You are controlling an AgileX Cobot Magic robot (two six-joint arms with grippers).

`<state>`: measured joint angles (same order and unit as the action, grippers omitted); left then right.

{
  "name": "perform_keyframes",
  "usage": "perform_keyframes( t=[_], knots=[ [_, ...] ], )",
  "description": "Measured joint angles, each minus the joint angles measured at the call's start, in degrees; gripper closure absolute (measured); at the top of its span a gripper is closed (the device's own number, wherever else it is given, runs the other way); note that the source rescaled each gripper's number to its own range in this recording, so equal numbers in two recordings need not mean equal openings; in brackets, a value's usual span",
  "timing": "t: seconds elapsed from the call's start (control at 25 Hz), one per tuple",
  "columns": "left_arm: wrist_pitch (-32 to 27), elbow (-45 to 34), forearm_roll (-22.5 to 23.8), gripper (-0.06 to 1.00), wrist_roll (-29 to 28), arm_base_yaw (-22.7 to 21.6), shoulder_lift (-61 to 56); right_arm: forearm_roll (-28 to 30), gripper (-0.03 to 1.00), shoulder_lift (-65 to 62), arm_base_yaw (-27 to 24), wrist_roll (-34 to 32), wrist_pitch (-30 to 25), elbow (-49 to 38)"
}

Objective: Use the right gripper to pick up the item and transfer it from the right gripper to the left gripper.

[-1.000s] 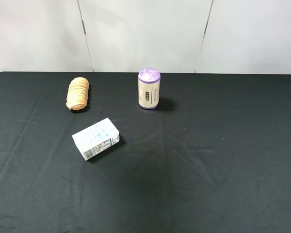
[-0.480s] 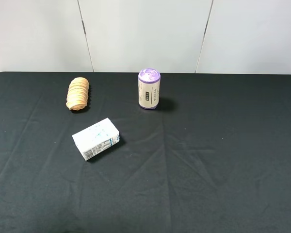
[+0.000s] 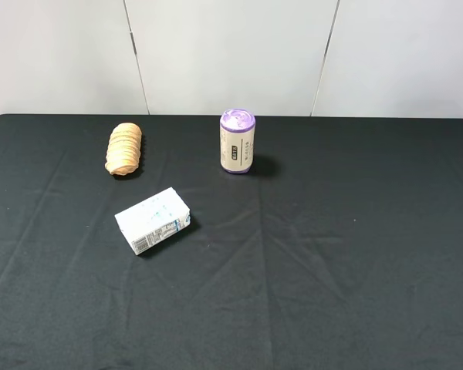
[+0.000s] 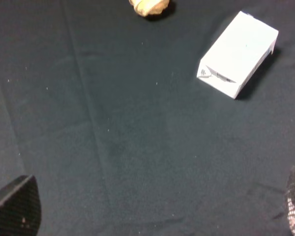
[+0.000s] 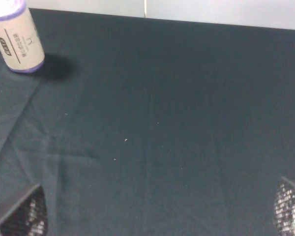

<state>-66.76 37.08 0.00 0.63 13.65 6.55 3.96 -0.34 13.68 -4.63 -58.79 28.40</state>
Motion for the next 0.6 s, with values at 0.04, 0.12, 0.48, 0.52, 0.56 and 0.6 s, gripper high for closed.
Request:
perform_keyframes(
  t=[0.04, 0.12, 0.48, 0.52, 0.56, 0.6],
  knots=[
    [0.1, -0.9, 0.0, -0.04, 0.0, 0.0, -1.8, 0.0, -0.03, 0.0, 0.0, 0.0, 0.0, 0.0],
    [0.1, -2.3, 0.0, -0.03, 0.0, 0.0, -5.5, 0.0, -0.03, 0.0, 0.0, 0.0, 0.0, 0.0],
    [0.8, -6.7, 0.0, -0.03, -0.1, 0.0, -6.9, 0.0, -0.03, 0.0, 0.0, 0.0, 0.0, 0.0],
    [1.1, -6.9, 0.0, -0.03, -0.1, 0.0, -6.9, 0.0, -0.03, 0.0, 0.0, 0.0, 0.0, 0.0],
    [1.5, -6.9, 0.0, -0.03, -0.1, 0.0, -6.9, -0.1, -0.03, 0.0, 0.0, 0.0, 0.0, 0.0],
    [2.4, -7.1, 0.5, -0.02, -0.1, 0.0, -6.9, -0.1, -0.03, 0.0, 0.0, 0.0, 0.0, 0.0]
  ],
)
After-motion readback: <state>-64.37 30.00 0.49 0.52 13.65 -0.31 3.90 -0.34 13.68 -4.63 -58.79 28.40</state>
